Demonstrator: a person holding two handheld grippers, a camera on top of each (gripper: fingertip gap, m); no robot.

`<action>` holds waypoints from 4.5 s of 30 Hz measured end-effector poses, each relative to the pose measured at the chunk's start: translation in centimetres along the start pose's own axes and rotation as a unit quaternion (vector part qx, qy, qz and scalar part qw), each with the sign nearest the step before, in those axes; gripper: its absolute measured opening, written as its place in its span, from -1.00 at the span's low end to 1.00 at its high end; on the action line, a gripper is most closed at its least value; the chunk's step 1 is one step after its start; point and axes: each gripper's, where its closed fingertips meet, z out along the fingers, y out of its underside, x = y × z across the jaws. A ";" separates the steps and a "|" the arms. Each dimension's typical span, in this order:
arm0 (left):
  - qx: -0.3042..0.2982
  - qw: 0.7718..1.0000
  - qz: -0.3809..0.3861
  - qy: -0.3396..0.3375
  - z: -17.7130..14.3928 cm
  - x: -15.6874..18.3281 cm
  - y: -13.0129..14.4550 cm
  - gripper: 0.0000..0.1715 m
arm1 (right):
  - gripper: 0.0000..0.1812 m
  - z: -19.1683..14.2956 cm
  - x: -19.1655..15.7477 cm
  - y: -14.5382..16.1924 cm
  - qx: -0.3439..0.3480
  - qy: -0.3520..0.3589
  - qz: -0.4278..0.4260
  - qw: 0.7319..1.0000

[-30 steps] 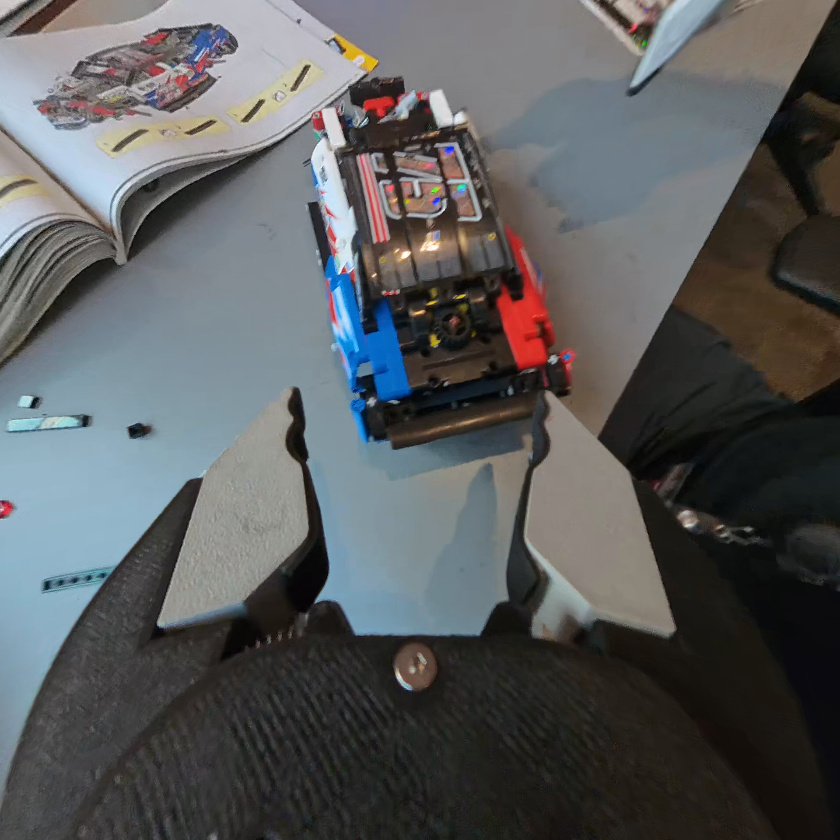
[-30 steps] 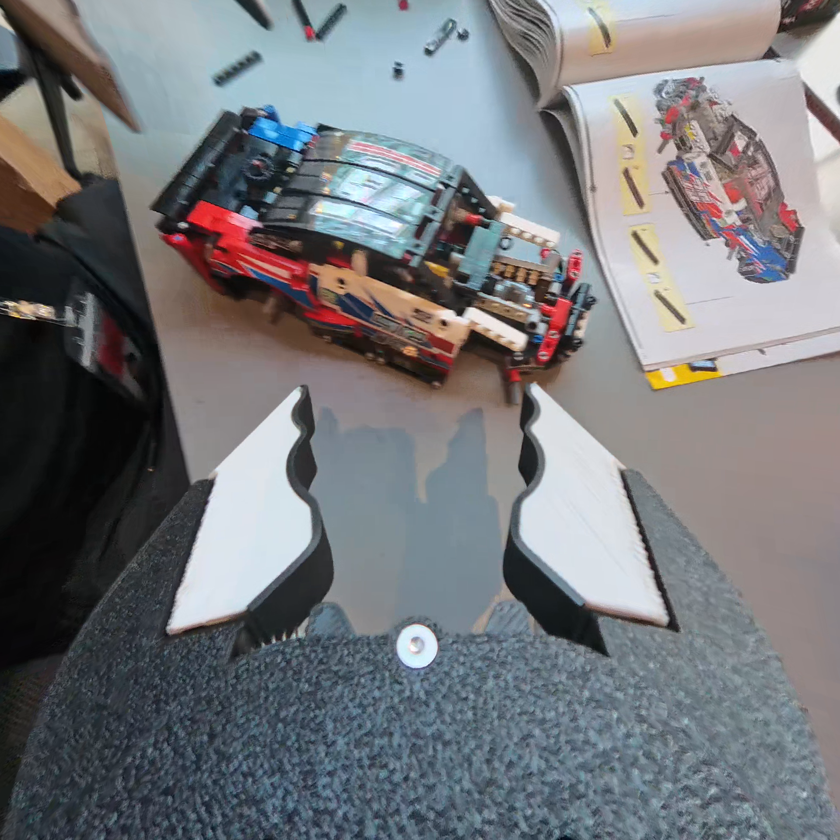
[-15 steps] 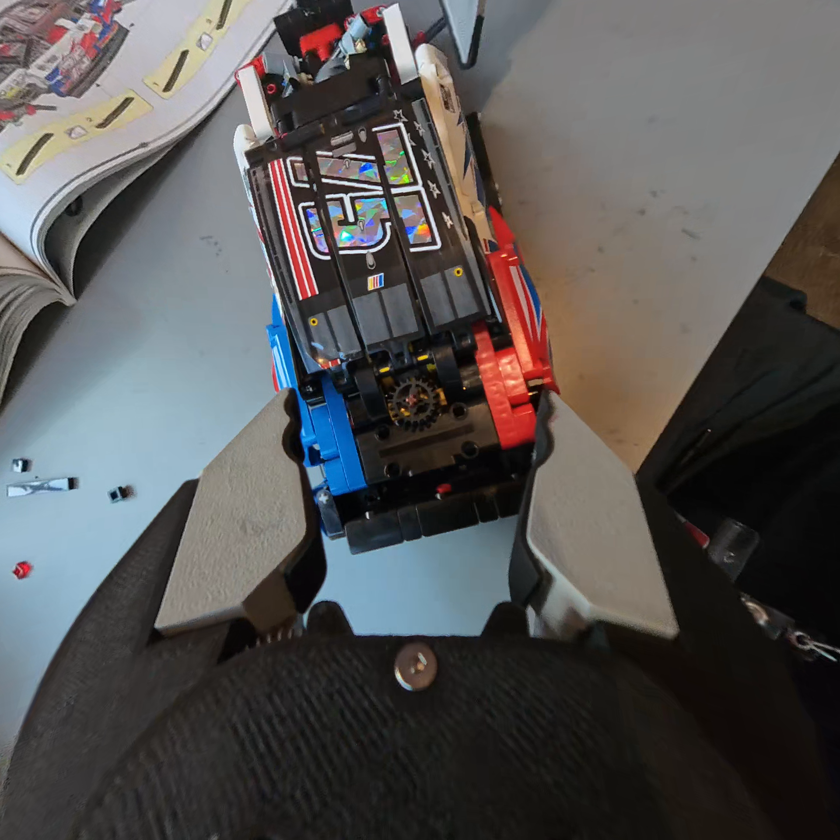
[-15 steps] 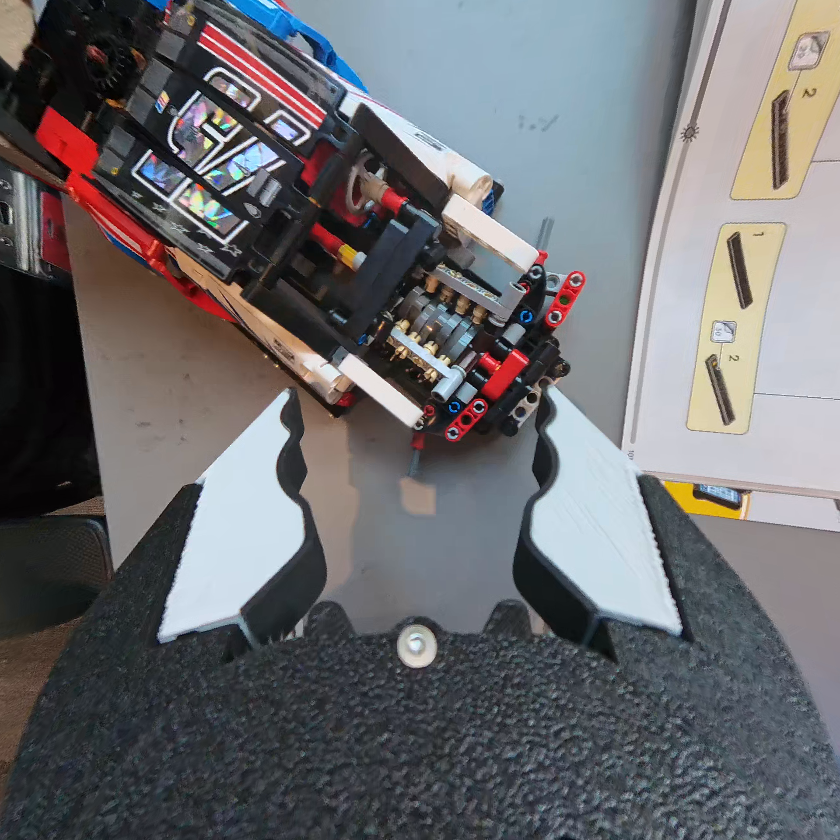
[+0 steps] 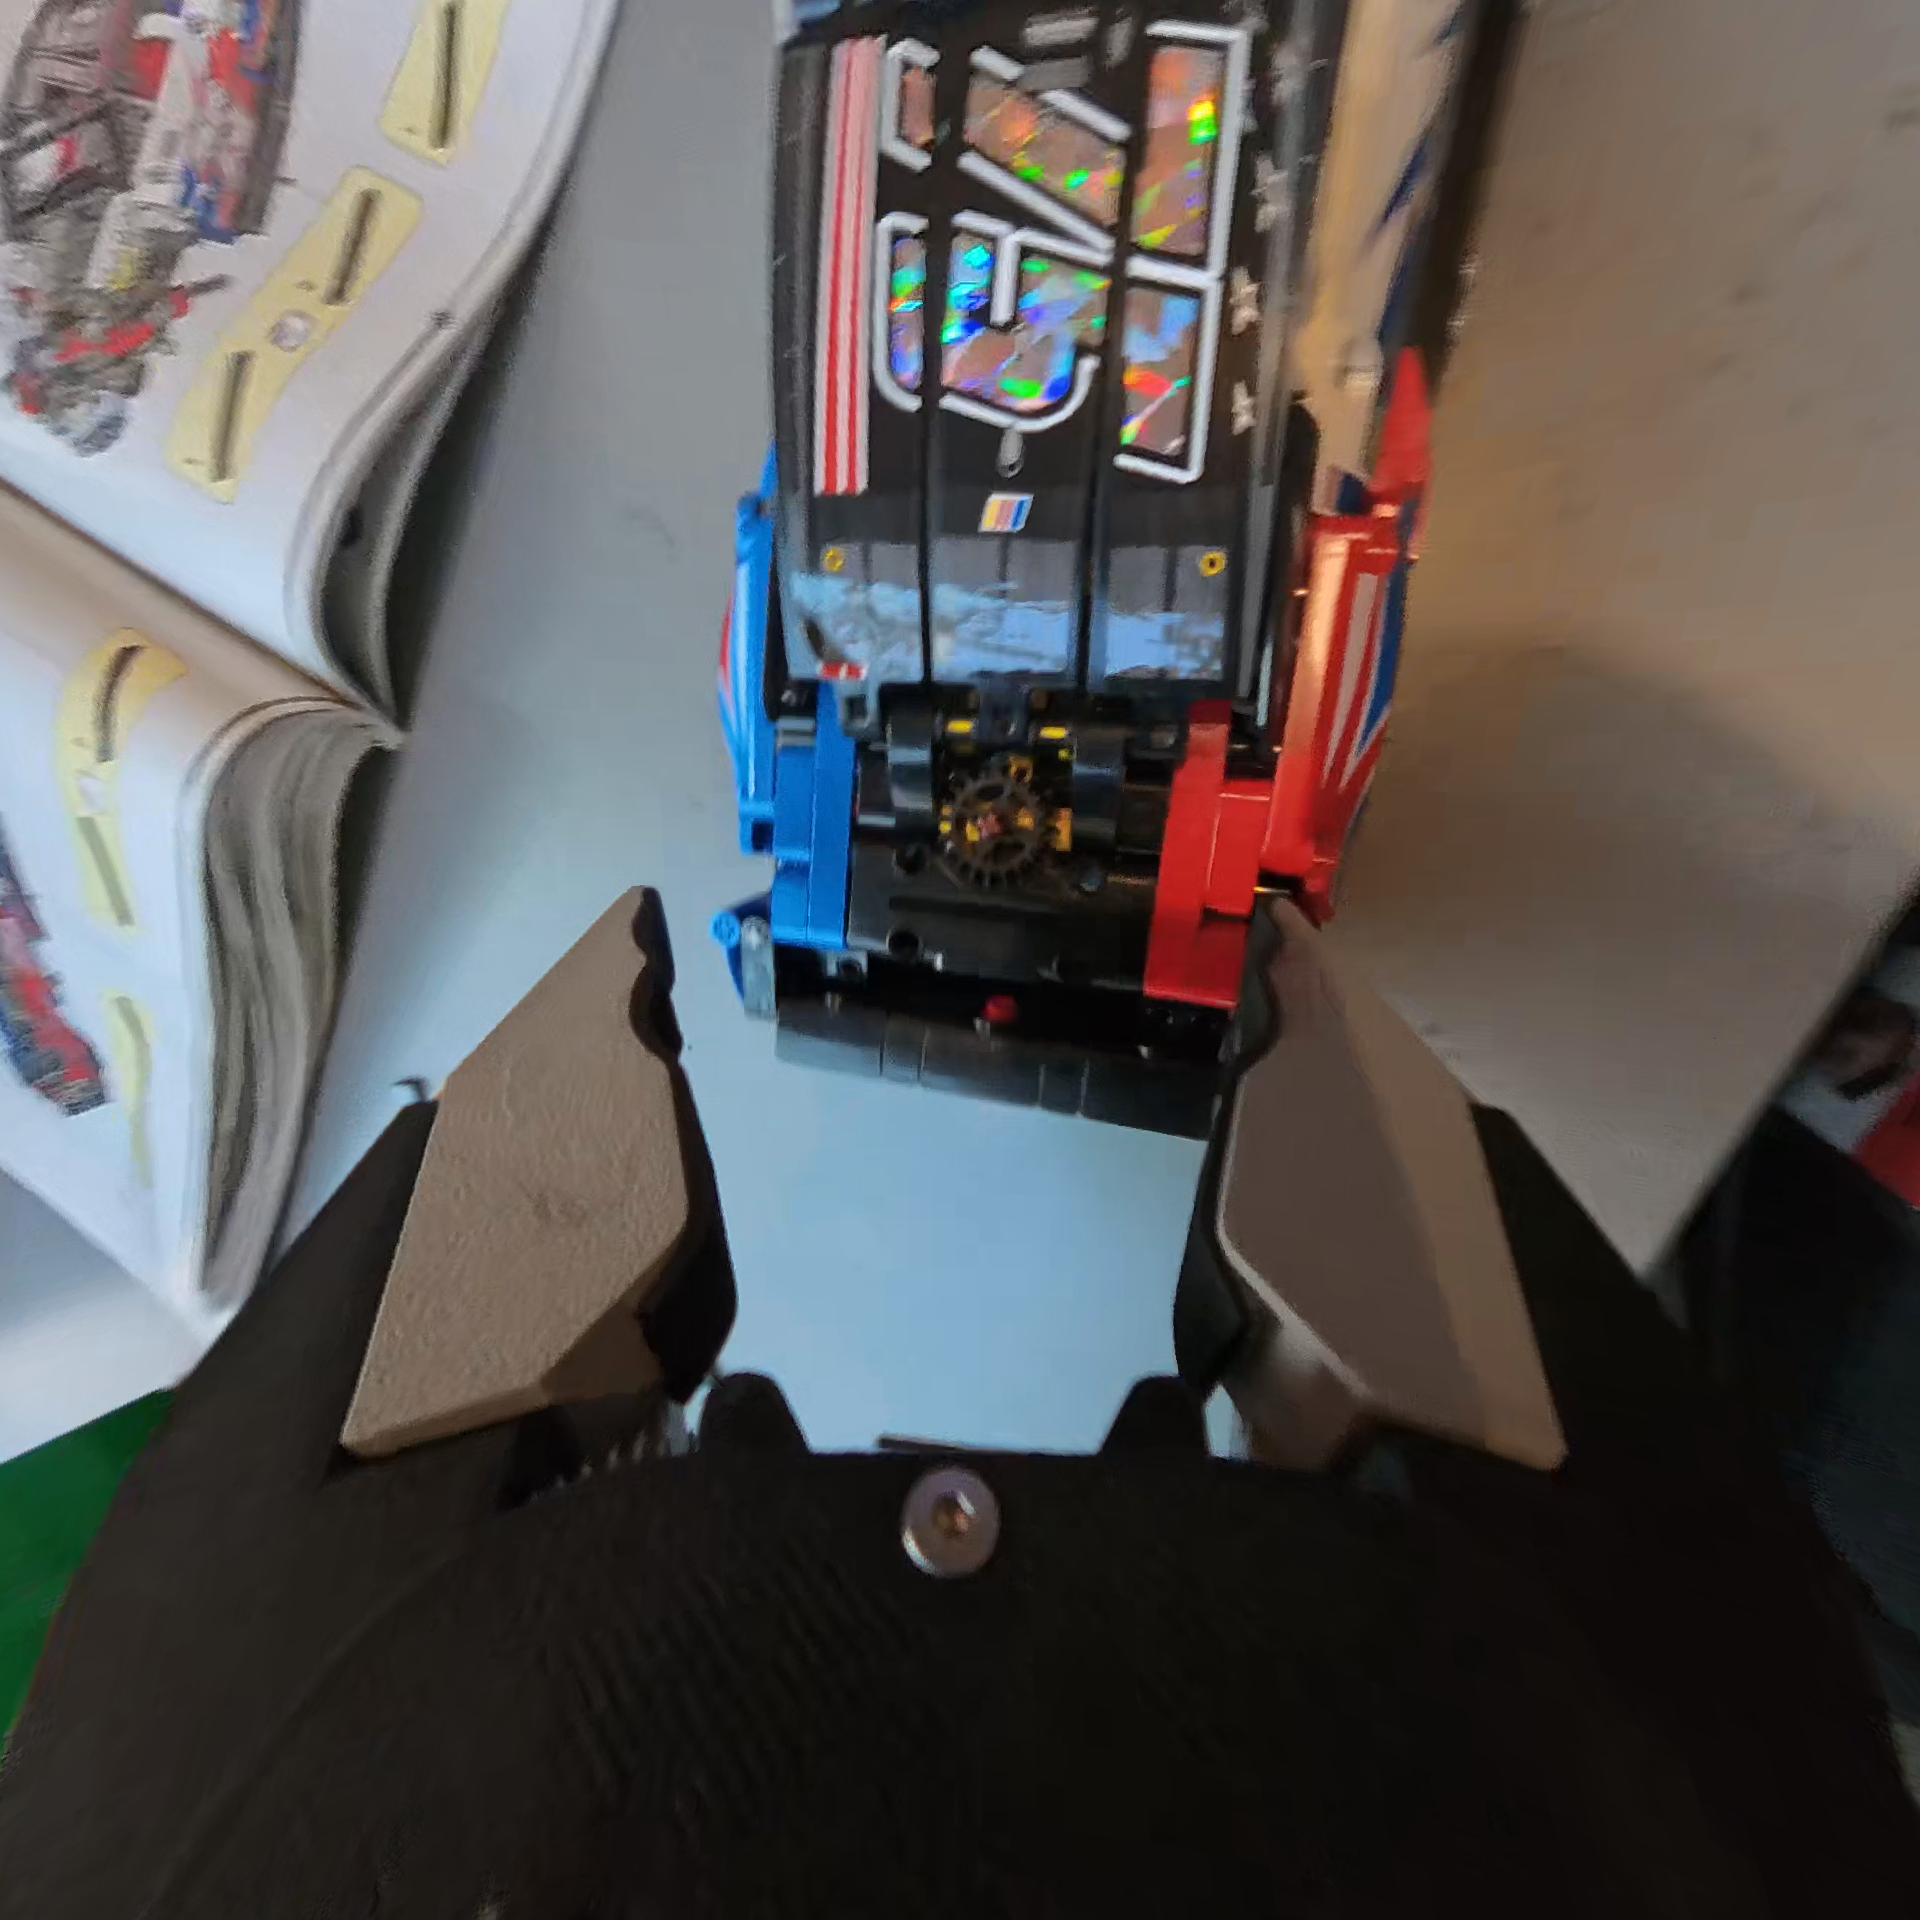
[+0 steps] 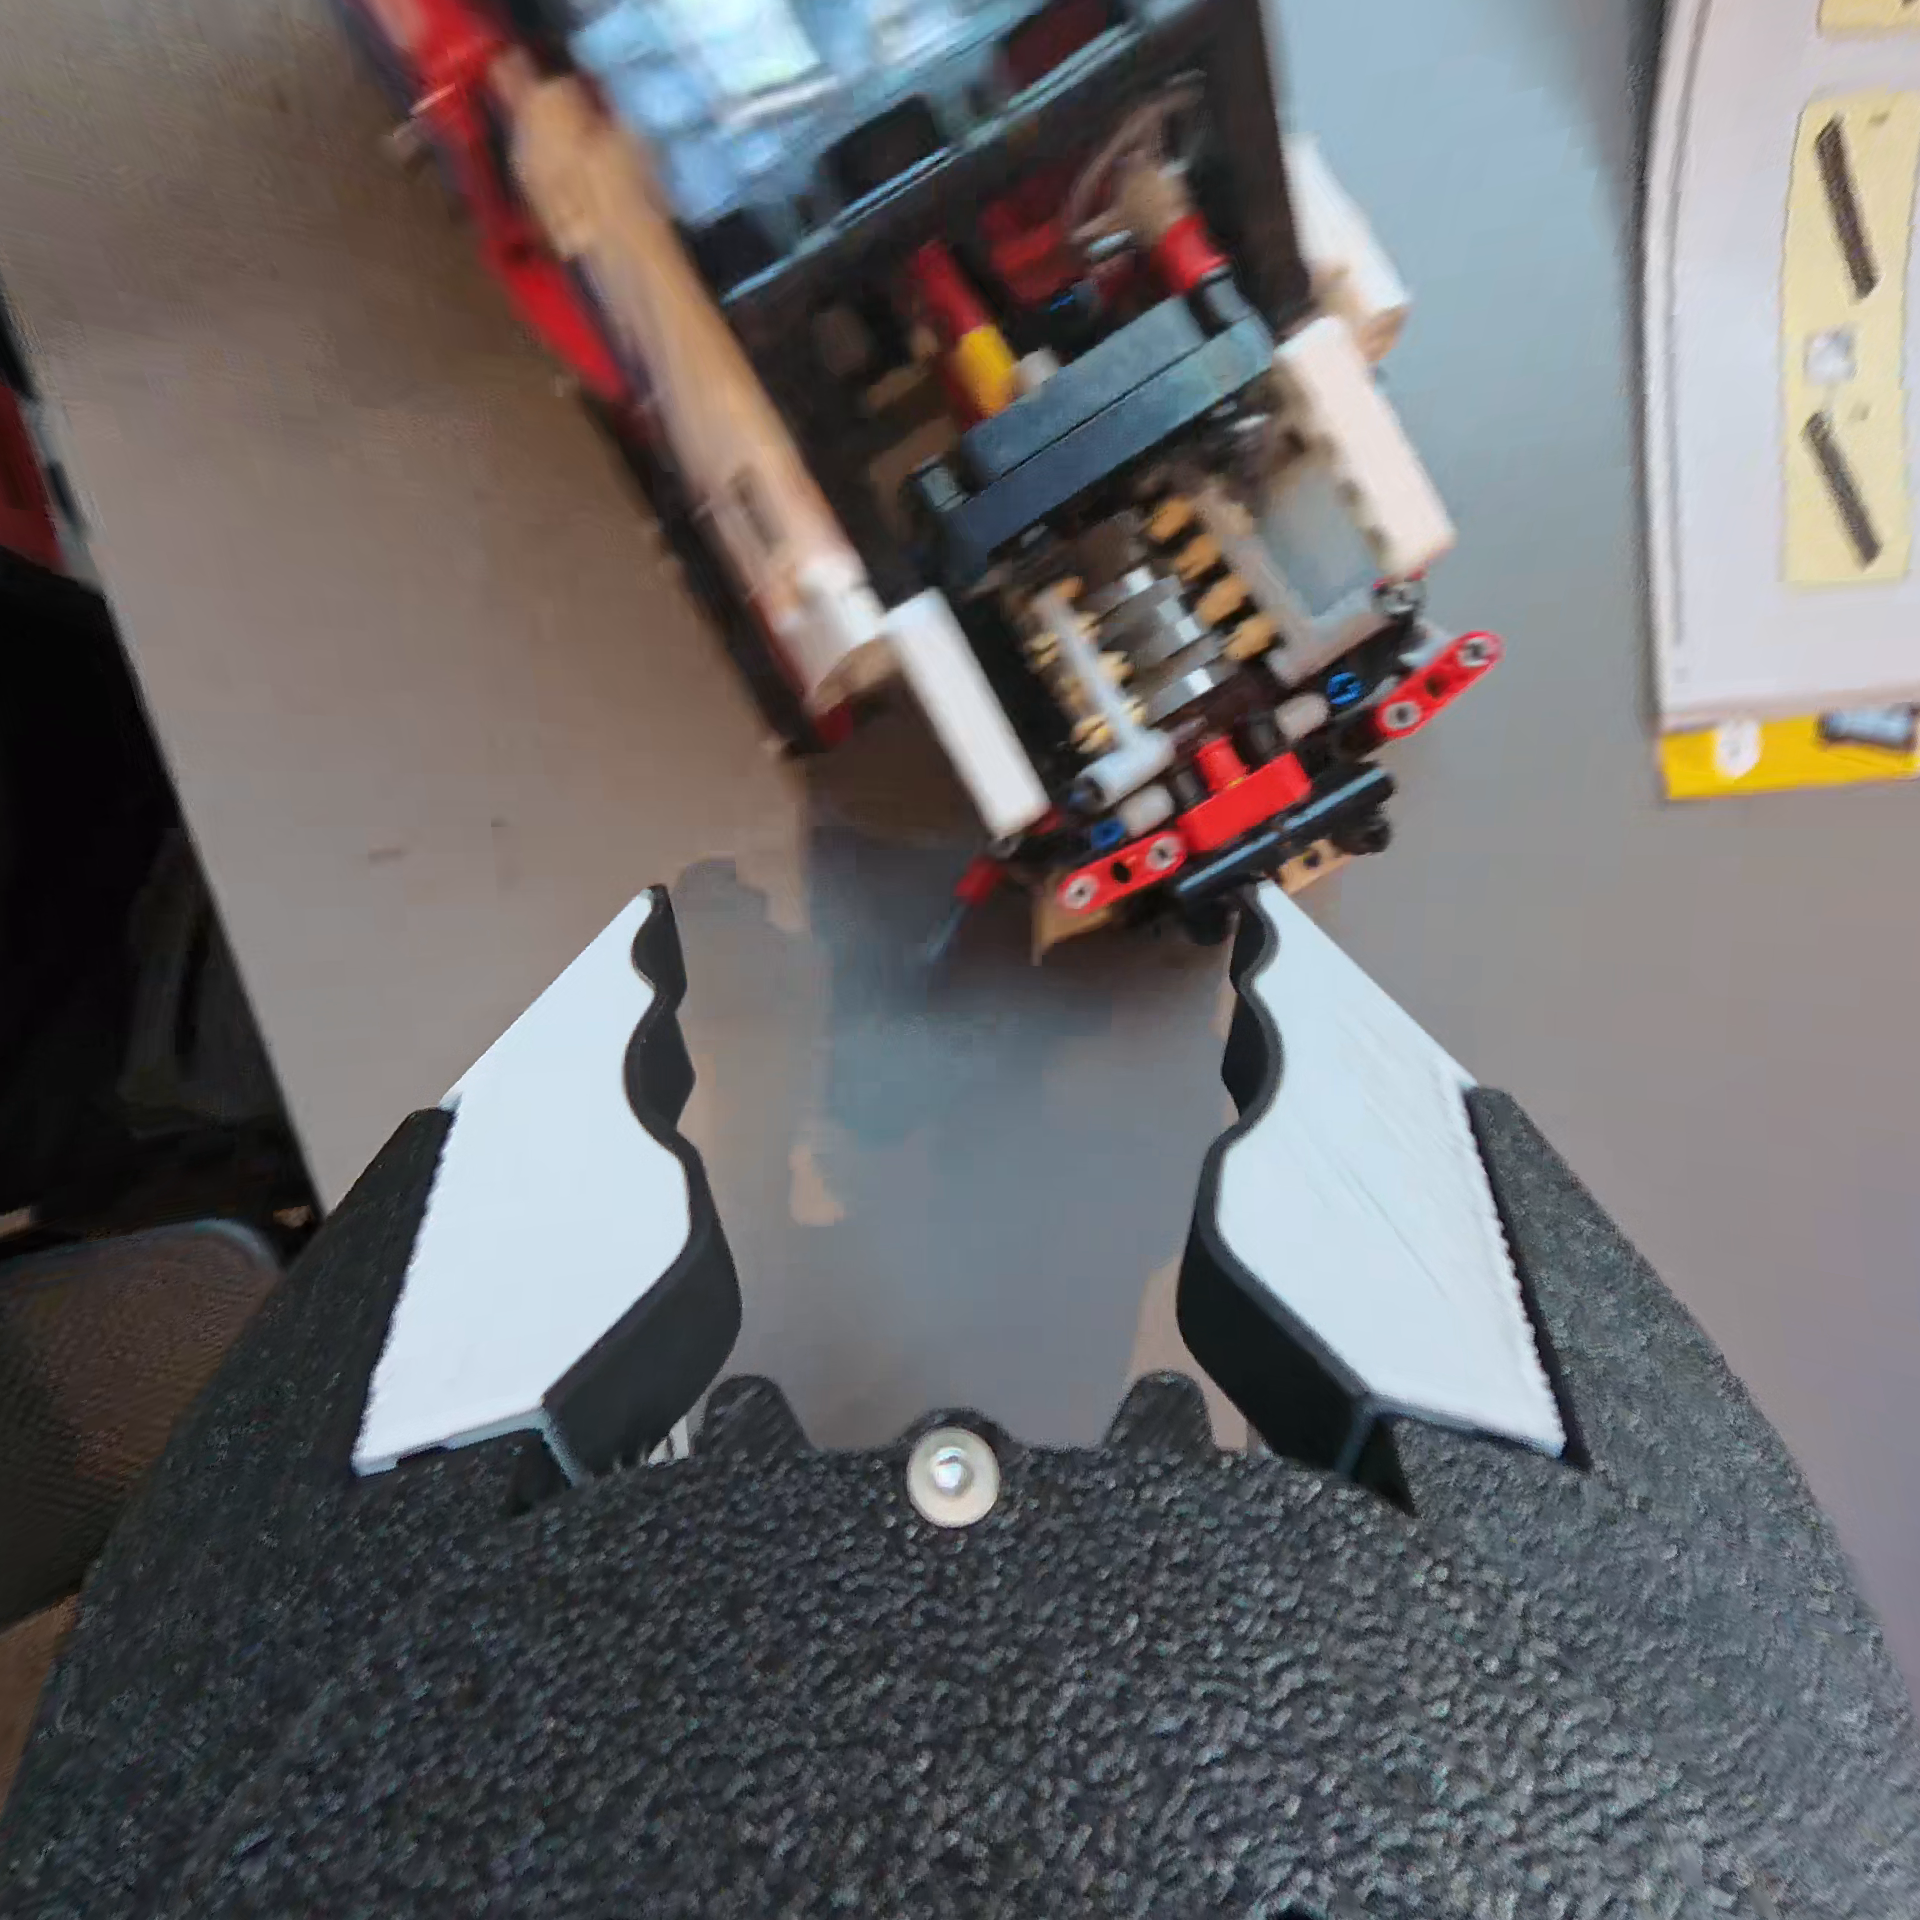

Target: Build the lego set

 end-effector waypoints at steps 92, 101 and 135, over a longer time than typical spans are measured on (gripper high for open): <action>0.305 0.917 -0.176 -0.188 -4.2 -2.4 8.4 -1.00 | -0.81 -8.6 2.4 -4.0 0.443 0.302 0.136 0.833; 0.344 0.921 -0.114 -0.143 -5.7 -3.4 8.6 -0.62 | -0.76 -7.6 5.3 -3.9 0.384 0.365 0.164 0.832; 0.342 0.904 -0.216 -0.139 -4.8 -6.3 11.0 -0.71 | -0.56 6.2 -1.9 -23.9 0.129 0.076 -0.062 0.987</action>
